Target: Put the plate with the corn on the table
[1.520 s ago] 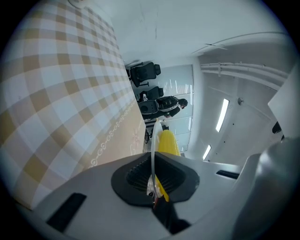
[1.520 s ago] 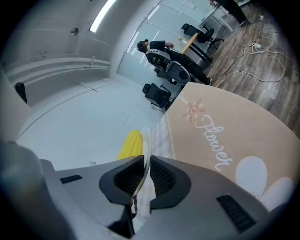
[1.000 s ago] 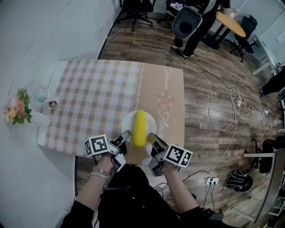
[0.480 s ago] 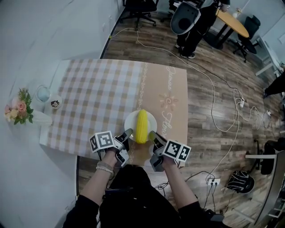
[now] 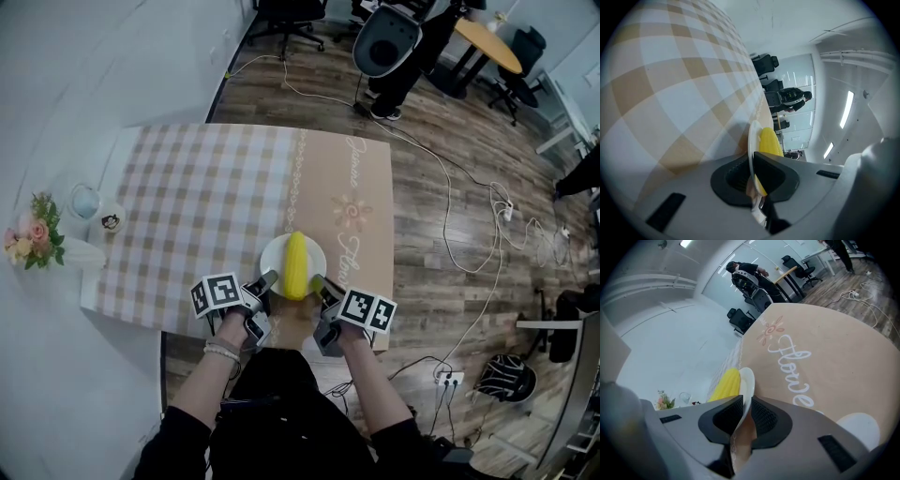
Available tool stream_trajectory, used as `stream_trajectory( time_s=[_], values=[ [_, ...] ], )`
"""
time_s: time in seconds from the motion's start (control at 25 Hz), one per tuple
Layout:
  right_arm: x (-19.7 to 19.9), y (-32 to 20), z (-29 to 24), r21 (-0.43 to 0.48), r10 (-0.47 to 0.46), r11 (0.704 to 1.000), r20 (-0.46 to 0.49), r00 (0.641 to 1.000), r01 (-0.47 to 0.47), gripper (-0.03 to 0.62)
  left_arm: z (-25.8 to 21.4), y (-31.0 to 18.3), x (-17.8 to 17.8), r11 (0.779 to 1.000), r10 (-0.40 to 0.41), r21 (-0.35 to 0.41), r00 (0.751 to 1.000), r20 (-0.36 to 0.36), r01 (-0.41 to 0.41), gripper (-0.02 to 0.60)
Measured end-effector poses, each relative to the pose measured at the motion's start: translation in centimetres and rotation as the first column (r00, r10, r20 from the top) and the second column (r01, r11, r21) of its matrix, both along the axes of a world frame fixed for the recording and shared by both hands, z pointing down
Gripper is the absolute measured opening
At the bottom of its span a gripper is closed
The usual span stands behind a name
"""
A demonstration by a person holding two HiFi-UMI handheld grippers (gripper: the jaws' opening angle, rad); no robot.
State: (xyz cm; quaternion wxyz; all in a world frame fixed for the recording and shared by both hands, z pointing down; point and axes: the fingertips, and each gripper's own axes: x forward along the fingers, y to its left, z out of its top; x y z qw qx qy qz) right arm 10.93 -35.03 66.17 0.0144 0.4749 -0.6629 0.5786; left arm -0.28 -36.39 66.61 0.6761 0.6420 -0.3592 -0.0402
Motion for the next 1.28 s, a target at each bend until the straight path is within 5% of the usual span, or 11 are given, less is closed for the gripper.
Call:
stream_trajectory(
  time_s=[0.68, 0.8, 1.28],
  values=[
    [0.4, -0.1, 1.8, -0.086, 0.013, 0.996, -0.043, 0.999, -0.016, 0.087, 1.2, 0.0, 0.4, 0.995, 0.038, -0.088, 0.999, 0.033, -0.035, 0.03],
    [0.4, -0.2, 1.9, -0.097, 0.02, 0.995, -0.043, 0.999, -0.025, 0.086, 0.8, -0.2, 0.8, 0.995, 0.06, -0.086, 0.998, 0.033, -0.057, 0.115],
    [0.5, -0.1, 1.7, -0.087, 0.02, 0.996, -0.062, 0.998, -0.025, 0.092, -0.4, -0.1, 0.9, 0.99, 0.103, -0.093, 0.995, 0.015, -0.102, 0.218]
  ],
)
